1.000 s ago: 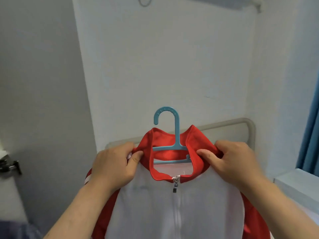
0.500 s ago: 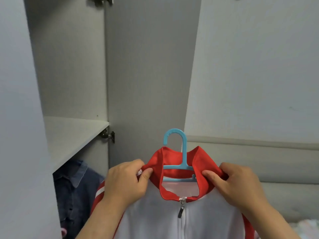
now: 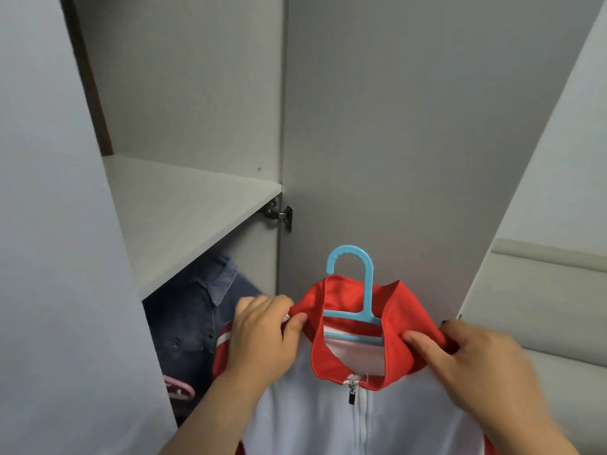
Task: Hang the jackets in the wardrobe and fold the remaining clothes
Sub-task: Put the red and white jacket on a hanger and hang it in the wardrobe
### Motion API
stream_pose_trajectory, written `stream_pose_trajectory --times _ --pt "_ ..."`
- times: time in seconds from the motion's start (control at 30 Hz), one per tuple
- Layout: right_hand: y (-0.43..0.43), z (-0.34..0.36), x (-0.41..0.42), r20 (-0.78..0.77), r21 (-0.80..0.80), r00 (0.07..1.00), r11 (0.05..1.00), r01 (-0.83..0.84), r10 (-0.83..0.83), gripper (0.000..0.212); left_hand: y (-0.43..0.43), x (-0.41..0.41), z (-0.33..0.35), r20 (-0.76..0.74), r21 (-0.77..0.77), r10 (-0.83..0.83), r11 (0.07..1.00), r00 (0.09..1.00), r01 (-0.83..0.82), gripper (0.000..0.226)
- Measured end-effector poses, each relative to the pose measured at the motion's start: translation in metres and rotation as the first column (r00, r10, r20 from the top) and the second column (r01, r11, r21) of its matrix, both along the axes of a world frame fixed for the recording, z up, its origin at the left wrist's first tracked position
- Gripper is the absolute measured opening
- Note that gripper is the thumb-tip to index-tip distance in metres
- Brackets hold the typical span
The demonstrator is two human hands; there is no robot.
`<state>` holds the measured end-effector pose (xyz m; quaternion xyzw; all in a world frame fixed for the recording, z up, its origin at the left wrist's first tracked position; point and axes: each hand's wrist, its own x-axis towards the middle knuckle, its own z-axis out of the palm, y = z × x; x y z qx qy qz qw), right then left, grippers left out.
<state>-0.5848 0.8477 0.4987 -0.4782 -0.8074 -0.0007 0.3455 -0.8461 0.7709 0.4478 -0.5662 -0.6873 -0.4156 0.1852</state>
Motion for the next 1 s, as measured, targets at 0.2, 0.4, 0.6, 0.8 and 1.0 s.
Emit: stream_pose_trajectory --times 0.2,0.4,0.6,0.8,1.0 --pt "0.017 -0.056 -0.040 0.029 -0.065 0.991 0.990 -0.126 0.128 0.045 0.008 -0.027 -0.047 -0.091 -0.207 0.119 0.969 0.989 -0.135 0.029" --pt "0.034 -0.085 -0.095 0.188 -0.234 0.968 0.965 -0.117 0.163 0.047 0.013 -0.061 -0.089 -0.044 -0.239 0.244 0.939 0.969 -0.247 0.029" --pt "0.052 -0.129 -0.137 0.077 -0.052 0.993 0.995 -0.082 0.086 0.050 0.033 -0.077 -0.136 0.093 -0.133 0.418 0.905 0.904 -0.405 0.034" --pt "0.080 -0.177 -0.148 -0.018 0.166 0.992 0.979 -0.120 0.125 0.059 0.054 -0.091 -0.176 0.069 -0.085 0.435 0.899 0.898 -0.429 0.028" --pt "0.090 -0.207 -0.137 -0.089 0.229 0.971 0.953 -0.197 0.222 0.066 0.051 -0.087 -0.190 0.006 -0.144 0.443 0.887 0.896 -0.438 0.030"
